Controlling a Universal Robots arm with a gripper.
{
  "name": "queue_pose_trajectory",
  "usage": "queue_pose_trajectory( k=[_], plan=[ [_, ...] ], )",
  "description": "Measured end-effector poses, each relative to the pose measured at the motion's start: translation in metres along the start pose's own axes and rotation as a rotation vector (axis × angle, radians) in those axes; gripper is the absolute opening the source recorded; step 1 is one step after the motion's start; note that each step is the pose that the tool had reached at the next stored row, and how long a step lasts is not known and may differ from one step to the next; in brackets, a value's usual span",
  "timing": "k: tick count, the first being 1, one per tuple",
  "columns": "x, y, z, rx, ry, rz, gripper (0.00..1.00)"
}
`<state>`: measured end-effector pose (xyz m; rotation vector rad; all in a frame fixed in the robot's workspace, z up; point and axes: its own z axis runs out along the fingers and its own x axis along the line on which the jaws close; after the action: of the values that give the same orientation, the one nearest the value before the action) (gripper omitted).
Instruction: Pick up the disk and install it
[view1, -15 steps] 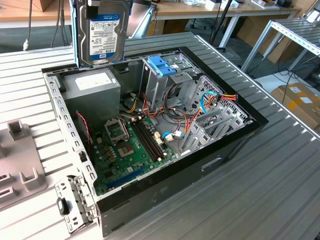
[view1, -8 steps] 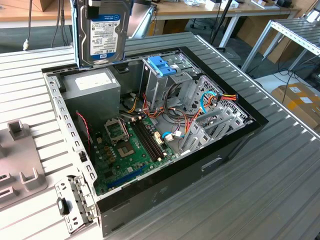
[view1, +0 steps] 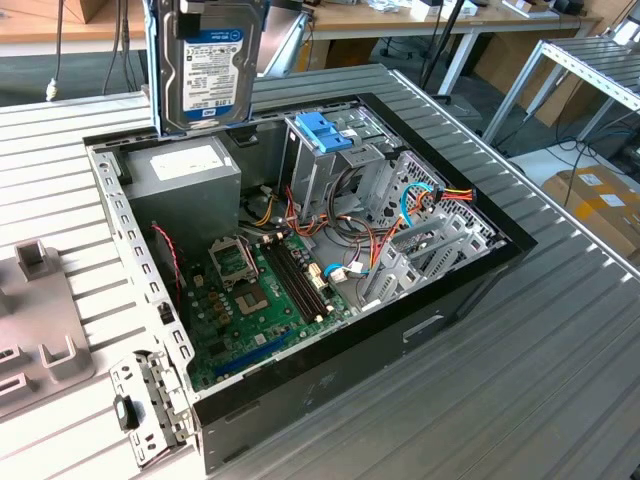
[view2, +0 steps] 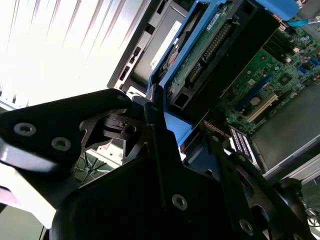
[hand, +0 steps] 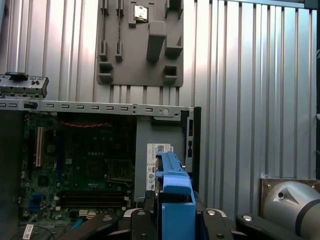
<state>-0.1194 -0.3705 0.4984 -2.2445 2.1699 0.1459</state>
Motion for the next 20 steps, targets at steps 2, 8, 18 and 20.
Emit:
queue_pose_trajectory(
  k=[2,8,18,20],
  plan=[
    [0.0003,-0.0005,0.0000,0.0000,0.0000,0.000,0.37],
    [0.0013,-0.0013,-0.0001,0.0000,0.0000,0.000,0.37],
    [0.0039,-0.0022,-0.0003,0.0000,0.0000,0.000,0.37],
    [0.0045,-0.0022,-0.0004,0.0000,0.0000,0.000,0.37]
  ],
)
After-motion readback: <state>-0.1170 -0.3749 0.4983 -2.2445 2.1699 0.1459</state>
